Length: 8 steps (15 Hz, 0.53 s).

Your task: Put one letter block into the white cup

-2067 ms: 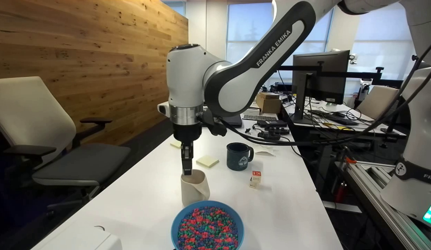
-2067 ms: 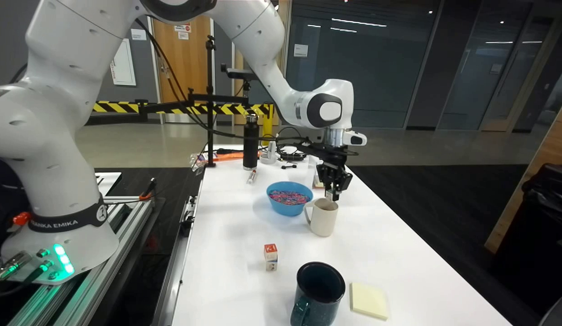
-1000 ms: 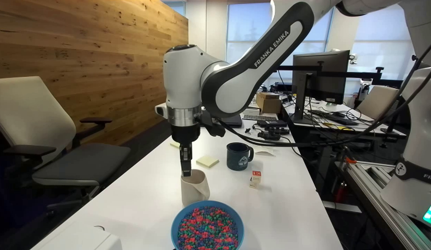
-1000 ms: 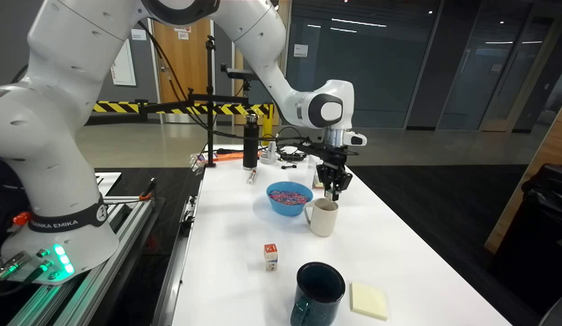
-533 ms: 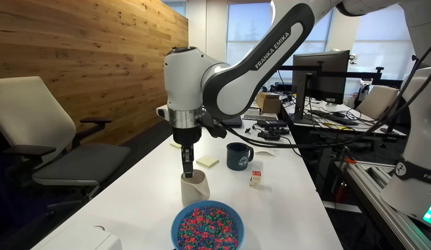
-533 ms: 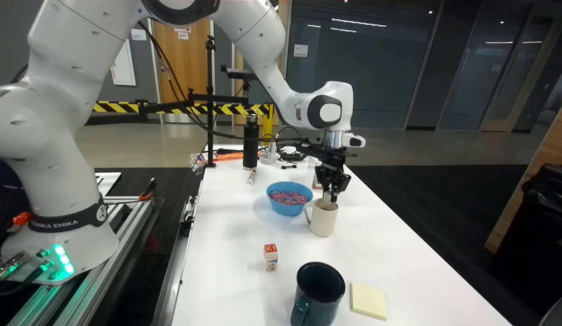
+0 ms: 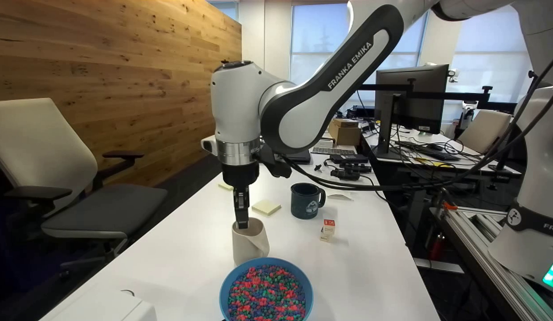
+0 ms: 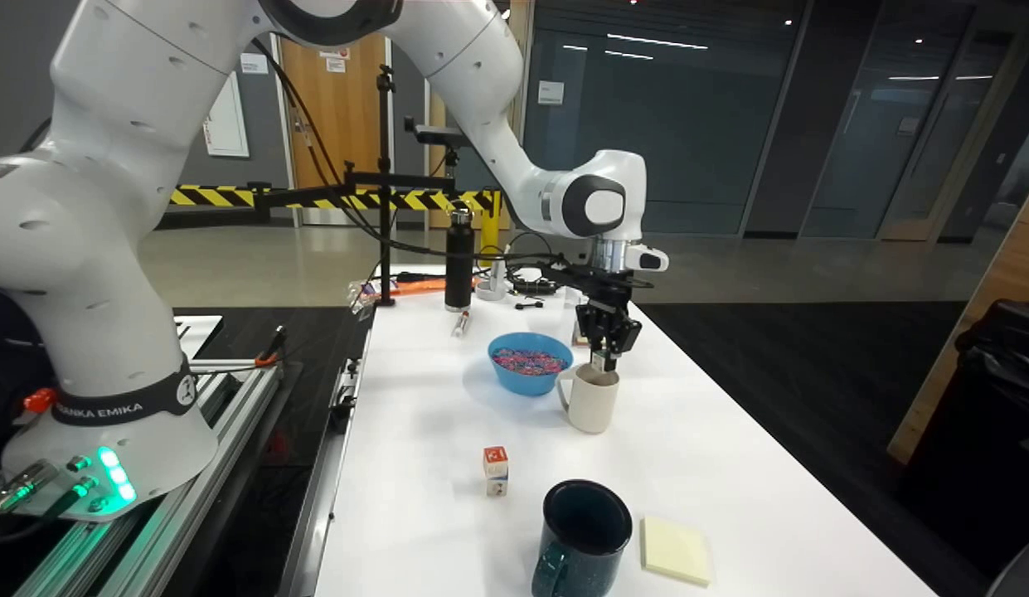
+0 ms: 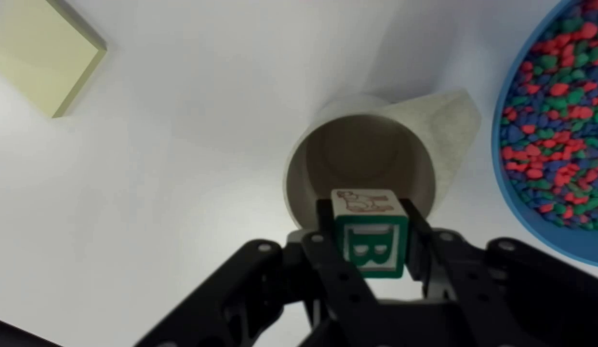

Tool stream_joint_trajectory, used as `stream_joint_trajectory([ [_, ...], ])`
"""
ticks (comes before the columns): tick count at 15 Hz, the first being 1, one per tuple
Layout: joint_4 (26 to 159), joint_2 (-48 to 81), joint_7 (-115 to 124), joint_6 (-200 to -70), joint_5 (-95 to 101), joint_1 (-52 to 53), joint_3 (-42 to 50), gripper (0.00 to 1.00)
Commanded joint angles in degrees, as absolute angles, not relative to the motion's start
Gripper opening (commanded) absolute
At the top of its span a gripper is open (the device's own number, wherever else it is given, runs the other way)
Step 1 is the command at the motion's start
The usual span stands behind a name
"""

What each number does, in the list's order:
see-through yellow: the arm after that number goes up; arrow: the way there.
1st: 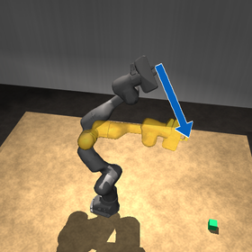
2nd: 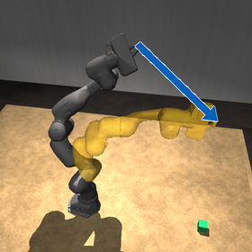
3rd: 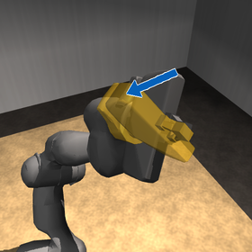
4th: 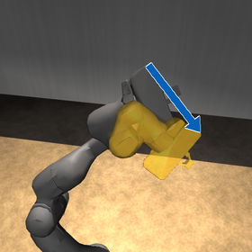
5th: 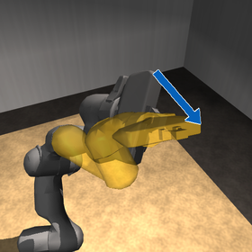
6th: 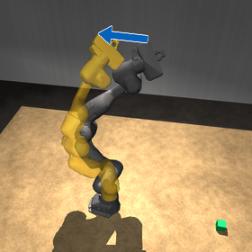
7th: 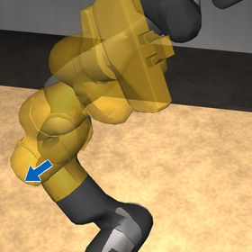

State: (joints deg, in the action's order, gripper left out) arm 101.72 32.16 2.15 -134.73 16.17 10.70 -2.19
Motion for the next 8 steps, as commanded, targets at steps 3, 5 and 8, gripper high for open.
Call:
stream_joint_trajectory([
  [3, 102.18, 31.32, 1.95, -133.60, 16.35, 11.10, -1.91, 0.60],
  [5, 102.28, 31.22, 1.82, -133.67, 16.32, 11.05, -1.96, 0.68],
  [8, 102.33, 31.14, 1.81, -133.73, 16.32, 11.03, -1.96, 0.89],
])
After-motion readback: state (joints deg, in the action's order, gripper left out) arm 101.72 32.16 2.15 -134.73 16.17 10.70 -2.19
